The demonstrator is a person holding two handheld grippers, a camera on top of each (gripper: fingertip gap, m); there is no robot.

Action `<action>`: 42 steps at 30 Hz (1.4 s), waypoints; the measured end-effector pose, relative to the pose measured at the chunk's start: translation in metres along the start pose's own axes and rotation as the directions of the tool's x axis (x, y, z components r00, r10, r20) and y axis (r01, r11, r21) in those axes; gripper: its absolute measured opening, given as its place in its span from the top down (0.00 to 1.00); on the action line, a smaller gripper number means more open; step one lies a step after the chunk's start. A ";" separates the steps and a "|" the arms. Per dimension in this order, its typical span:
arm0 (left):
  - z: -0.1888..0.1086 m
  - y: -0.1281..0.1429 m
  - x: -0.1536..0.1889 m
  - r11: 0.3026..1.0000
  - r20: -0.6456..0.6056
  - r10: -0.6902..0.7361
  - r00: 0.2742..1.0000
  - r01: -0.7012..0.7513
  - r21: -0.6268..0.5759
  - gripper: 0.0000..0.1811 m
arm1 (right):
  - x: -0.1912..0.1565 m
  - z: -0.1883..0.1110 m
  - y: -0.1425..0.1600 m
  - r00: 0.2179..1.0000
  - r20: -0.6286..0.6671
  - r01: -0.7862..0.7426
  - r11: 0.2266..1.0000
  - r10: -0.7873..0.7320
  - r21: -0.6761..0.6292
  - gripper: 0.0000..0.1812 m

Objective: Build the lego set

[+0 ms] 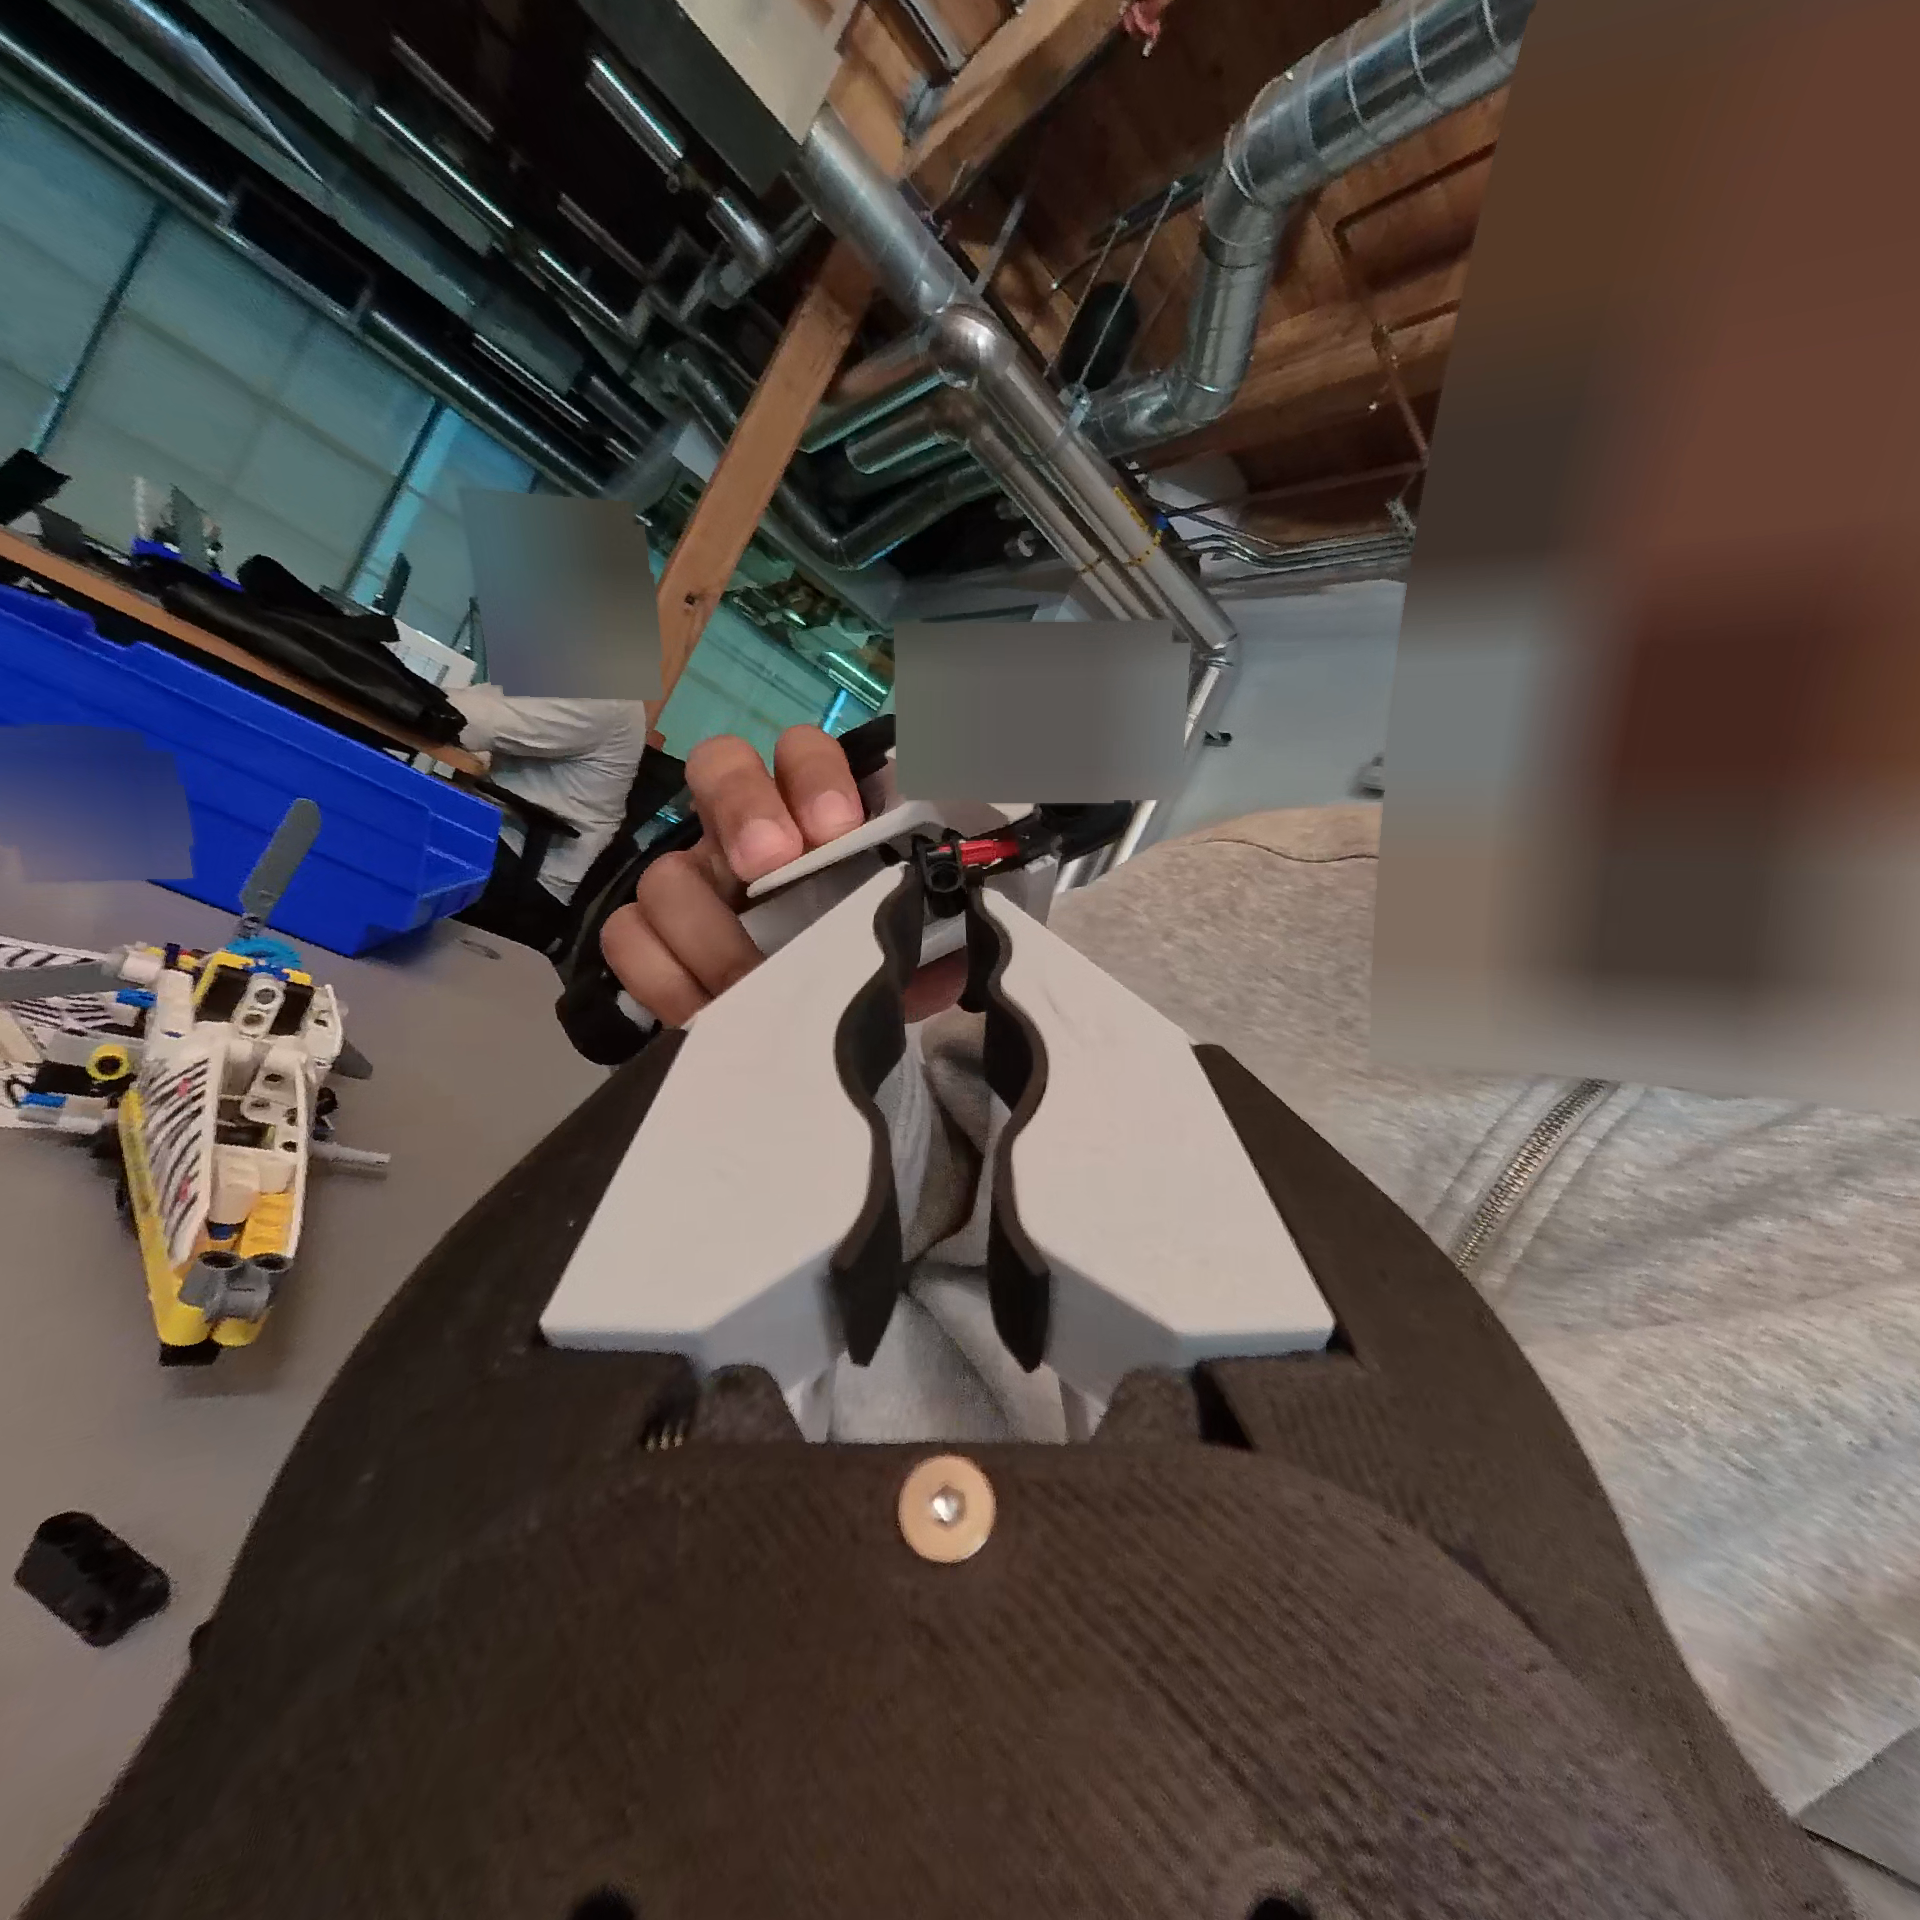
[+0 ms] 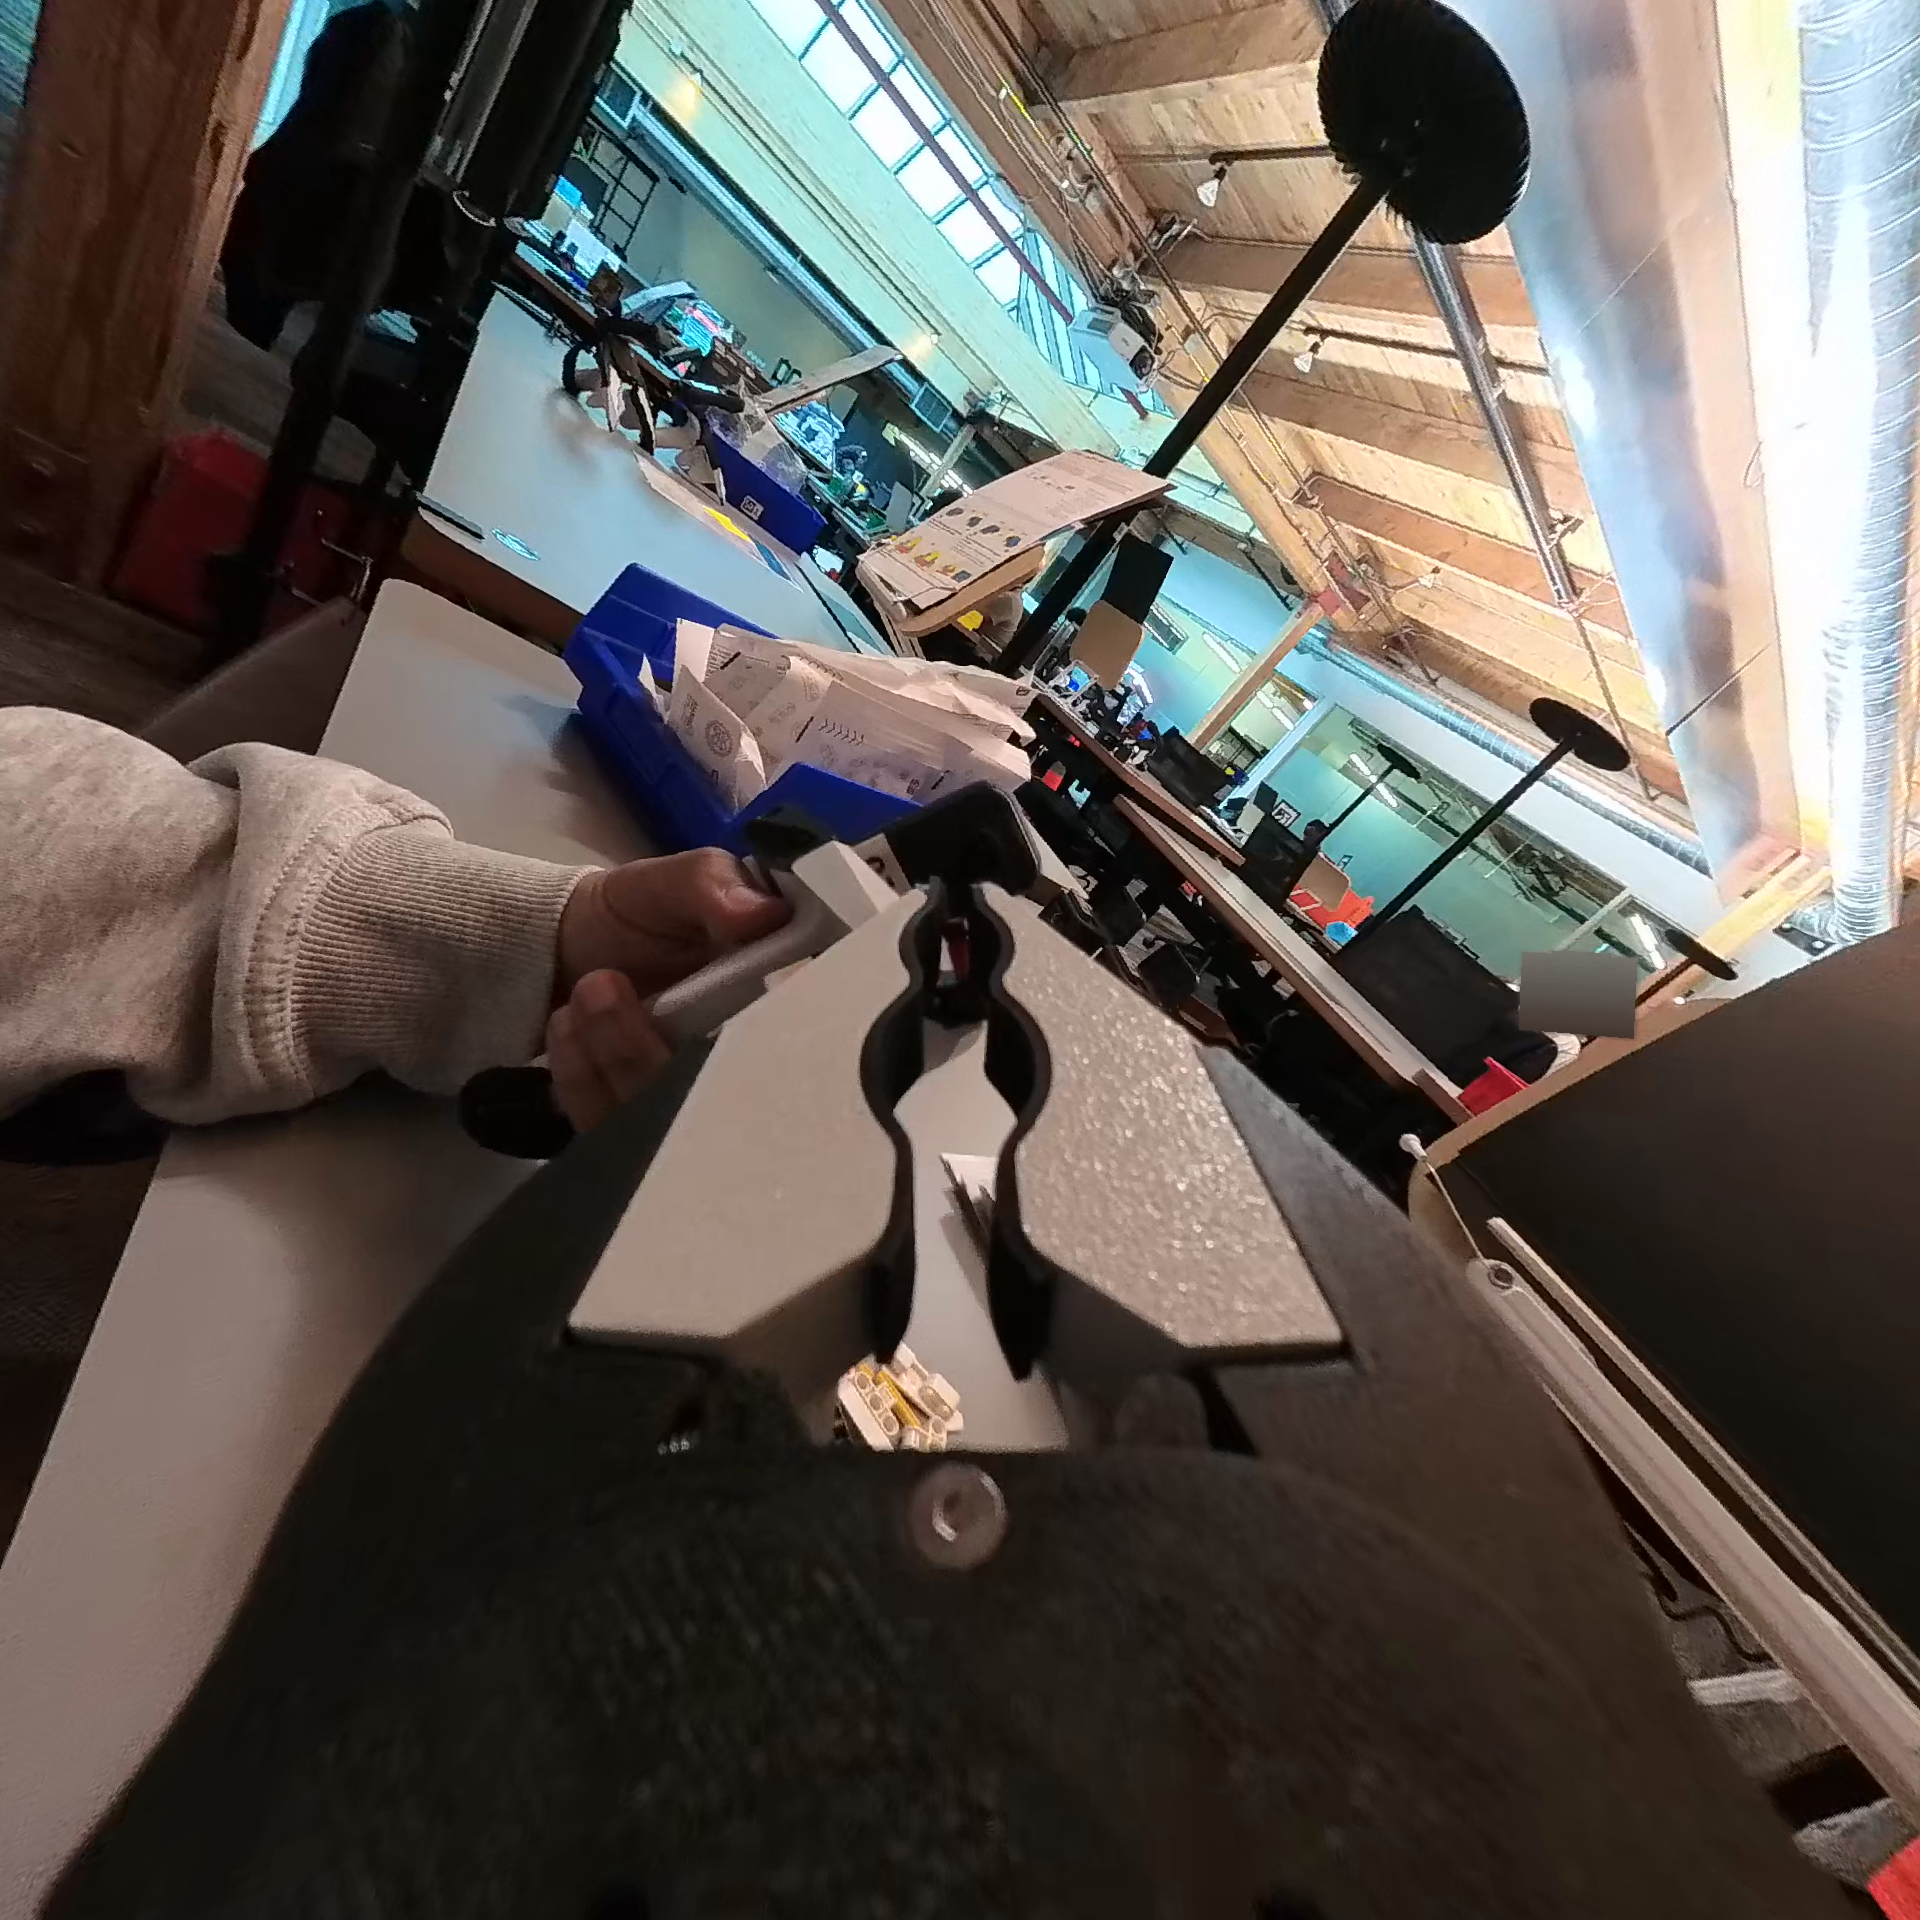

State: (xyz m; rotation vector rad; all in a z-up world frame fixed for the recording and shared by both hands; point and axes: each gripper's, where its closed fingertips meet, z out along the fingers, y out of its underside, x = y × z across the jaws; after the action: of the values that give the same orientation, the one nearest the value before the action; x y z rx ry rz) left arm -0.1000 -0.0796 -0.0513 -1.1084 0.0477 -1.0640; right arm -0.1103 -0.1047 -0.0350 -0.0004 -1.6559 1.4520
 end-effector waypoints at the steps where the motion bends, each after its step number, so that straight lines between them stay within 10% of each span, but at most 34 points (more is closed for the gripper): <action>1: -0.001 -0.001 -0.001 1.000 0.008 0.007 1.000 -0.007 0.007 0.98 | 0.001 0.000 0.001 1.000 -0.007 -0.004 1.000 0.004 -0.002 0.99; 13: -0.004 -0.006 -0.005 0.986 0.099 0.164 0.982 -0.165 0.000 0.98 | 0.011 -0.002 0.006 0.996 -0.038 -0.085 0.996 0.085 0.010 0.91; 23: -0.004 -0.002 -0.013 0.917 0.212 0.399 0.892 -0.386 -0.102 0.98 | 0.010 -0.008 0.016 0.885 0.105 -0.450 0.891 0.454 -0.054 0.78; 42: -0.002 0.005 -0.014 0.891 0.211 0.451 0.867 -0.426 -0.155 0.98 | -0.001 -0.017 0.023 0.797 0.223 -0.551 0.827 0.562 -0.113 0.90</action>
State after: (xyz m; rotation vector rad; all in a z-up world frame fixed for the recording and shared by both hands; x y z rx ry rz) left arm -0.1051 -0.0702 -0.0623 -1.2417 0.1563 -0.5161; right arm -0.1112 -0.0846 -0.0555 -0.3787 -1.9973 1.9174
